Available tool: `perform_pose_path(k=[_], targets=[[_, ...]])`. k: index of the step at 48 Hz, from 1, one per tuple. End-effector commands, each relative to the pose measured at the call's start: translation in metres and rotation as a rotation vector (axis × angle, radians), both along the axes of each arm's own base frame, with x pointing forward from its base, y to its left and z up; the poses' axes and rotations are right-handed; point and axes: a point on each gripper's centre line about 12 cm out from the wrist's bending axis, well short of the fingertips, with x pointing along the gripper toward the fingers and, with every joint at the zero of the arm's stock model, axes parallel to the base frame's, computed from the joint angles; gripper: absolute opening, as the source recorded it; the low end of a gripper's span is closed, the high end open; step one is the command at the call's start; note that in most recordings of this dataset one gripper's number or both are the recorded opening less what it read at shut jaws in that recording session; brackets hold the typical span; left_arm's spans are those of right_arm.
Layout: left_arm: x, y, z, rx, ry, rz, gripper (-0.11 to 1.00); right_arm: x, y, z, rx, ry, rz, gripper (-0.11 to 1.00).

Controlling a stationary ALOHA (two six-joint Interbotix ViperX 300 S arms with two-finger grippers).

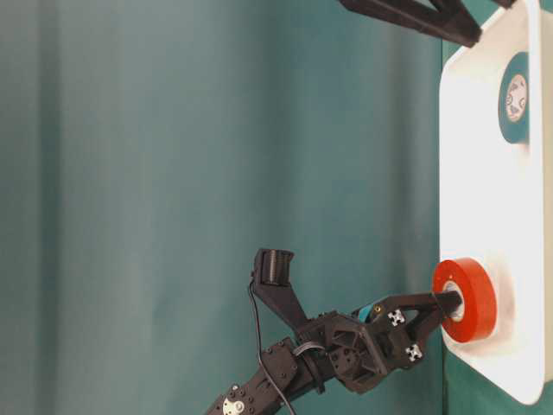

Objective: Put the tape alternately from left to right into the white case.
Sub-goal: 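Lift the red tape and carry it into the white tray, then open the left gripper and withdraw it to the left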

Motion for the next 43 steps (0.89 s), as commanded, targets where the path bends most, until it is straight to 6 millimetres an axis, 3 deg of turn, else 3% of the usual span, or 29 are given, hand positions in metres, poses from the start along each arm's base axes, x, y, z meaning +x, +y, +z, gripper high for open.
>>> perform_pose_path(k=[1, 8, 12, 23, 43], targets=[[0.0052, 0.0060, 0.0157, 0.028, -0.044, 0.004, -0.03, 0.0056, 0.0010, 0.0104, 0.002, -0.038, 0.003, 0.79], [0.0060, 0.0065, 0.0178, 0.035, -0.056, 0.004, -0.02, 0.0055, 0.0015, 0.0098, 0.002, -0.035, 0.005, 0.79], [0.0054, 0.0069, 0.0180, 0.036, -0.057, 0.006, 0.09, 0.0056, 0.0010, 0.0104, 0.002, -0.038, 0.003, 0.79], [0.0042, 0.0055, 0.0200, 0.039, -0.061, 0.003, 0.70, 0.0056, 0.0015, 0.0099, 0.002, -0.037, 0.005, 0.79], [0.0004, 0.0033, 0.0236, 0.041, -0.065, 0.003, 0.70, 0.0047, 0.0009, 0.0092, 0.002, -0.034, 0.003, 0.79]])
